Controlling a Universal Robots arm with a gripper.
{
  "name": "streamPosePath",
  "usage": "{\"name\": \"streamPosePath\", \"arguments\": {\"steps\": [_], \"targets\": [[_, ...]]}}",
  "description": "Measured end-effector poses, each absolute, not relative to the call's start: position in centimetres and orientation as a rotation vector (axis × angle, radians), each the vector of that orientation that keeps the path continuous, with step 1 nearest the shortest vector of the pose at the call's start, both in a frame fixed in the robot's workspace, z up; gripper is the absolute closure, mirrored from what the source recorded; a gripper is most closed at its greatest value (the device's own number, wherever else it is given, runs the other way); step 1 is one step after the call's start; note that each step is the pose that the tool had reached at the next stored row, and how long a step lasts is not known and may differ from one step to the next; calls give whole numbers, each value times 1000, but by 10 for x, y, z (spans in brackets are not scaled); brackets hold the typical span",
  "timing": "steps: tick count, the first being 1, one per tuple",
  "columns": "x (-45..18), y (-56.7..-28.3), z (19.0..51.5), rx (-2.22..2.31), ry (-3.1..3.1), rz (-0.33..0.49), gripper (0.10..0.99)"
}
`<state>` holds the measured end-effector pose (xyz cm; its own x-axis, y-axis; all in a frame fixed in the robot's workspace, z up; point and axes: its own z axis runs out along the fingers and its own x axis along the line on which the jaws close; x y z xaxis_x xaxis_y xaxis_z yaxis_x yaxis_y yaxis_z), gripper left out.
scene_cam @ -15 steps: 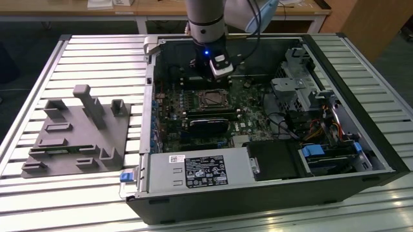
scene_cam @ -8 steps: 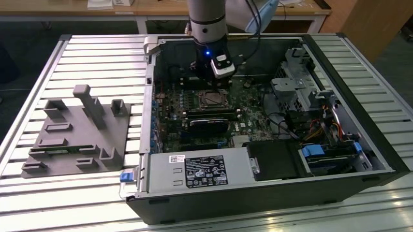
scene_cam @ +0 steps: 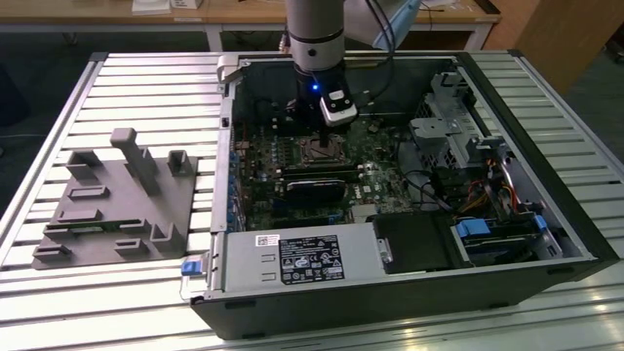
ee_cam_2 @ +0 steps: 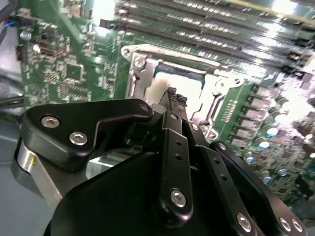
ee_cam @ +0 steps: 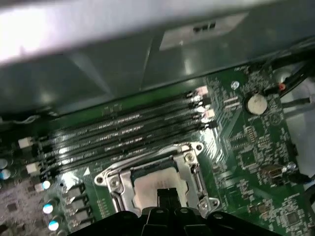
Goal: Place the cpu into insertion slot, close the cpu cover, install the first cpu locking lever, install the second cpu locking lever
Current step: 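Install the first cpu locking lever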
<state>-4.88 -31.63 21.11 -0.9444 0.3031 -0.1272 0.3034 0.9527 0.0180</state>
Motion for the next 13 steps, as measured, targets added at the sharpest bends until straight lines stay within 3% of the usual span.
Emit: {"name": "streamPosePath", "arguments": {"steps": [13], "targets": [[-49,-317,215,466,2986,-5,980]]}}
